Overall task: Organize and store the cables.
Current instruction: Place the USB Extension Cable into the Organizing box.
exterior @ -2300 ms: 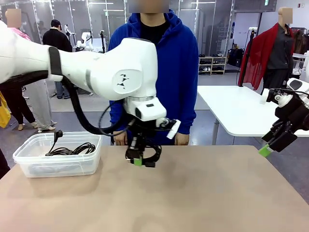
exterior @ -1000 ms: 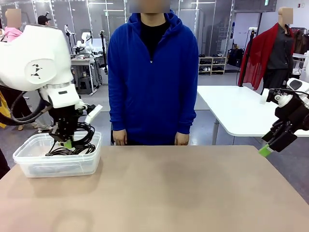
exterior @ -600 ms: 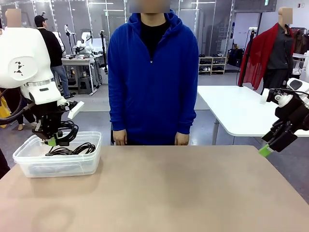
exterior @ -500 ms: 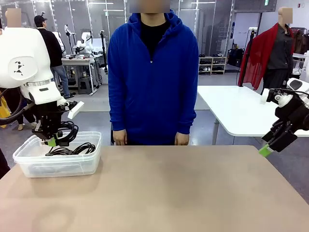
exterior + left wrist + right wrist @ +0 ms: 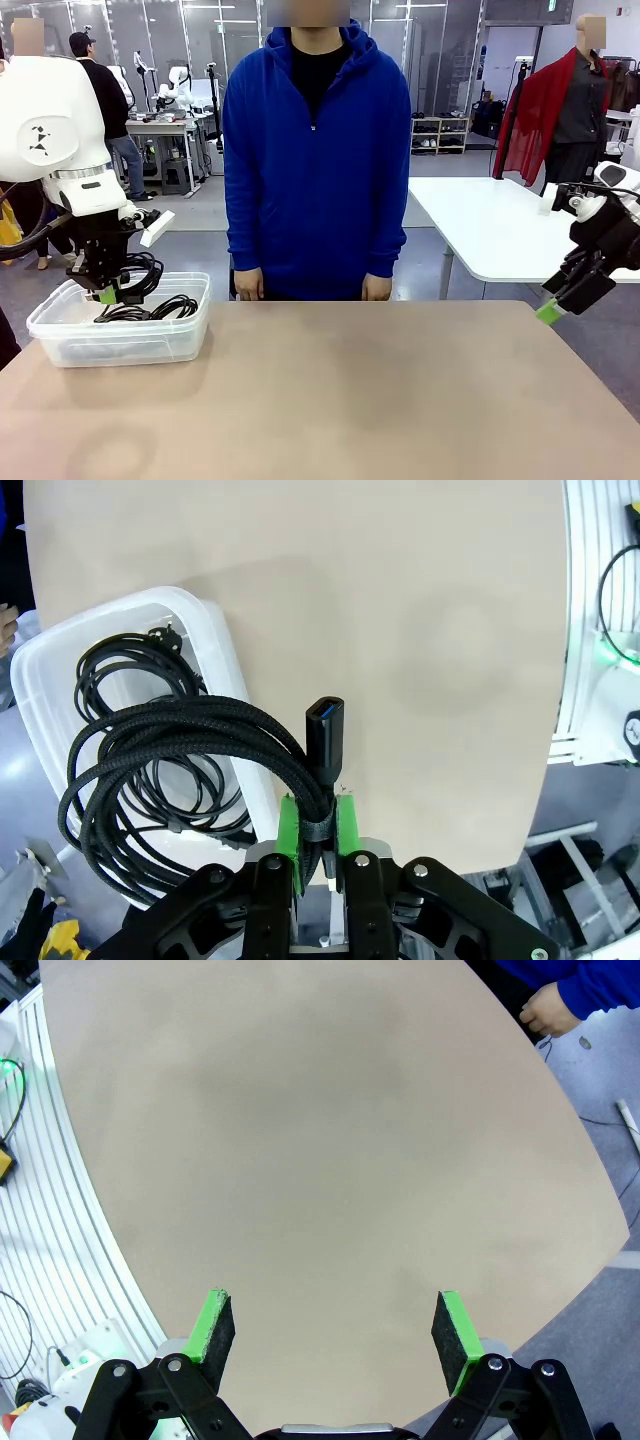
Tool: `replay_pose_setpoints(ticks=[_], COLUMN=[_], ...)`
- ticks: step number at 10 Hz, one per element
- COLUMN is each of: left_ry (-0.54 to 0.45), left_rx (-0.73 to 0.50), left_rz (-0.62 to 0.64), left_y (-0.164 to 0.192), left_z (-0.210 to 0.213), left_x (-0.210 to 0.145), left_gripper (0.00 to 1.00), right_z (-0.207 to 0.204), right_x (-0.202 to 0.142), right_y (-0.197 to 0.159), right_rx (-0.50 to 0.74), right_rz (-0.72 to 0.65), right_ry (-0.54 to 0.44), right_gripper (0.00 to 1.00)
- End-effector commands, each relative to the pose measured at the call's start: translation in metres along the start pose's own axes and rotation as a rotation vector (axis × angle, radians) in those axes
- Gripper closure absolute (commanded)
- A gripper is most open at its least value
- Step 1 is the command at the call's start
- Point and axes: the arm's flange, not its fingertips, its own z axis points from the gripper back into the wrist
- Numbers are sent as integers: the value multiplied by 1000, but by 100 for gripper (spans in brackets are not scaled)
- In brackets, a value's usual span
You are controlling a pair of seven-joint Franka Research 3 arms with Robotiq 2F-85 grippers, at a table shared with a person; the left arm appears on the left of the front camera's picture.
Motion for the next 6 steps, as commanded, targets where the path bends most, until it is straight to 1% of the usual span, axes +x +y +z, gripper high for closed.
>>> replay_pose_setpoints(ticks=[1,2,3,4,5,6], left_ry=[8,0,-10,6,19,21], left_rx=[17,0,54,60,30,25], left_rz=[9,0,-70,-96,-110,-104], left_y=[2,0,13,27,42,57], left_z=[1,0,2,4,3,1], left_x=[-2,0,-4,-5,-5,-2], left_gripper=[84,84,84,84,84,84], right_z=[1,1,1,1,1,1], right_x=[1,1,1,1,1,1], right_y=[0,0,0,0,0,0], right_rx=[5,5,5,5,5,5], right_rz=[-2,-2,-2,-2,-2,-2], right_ry=[5,5,5,5,5,5], right_gripper=[0,0,0,0,0,0])
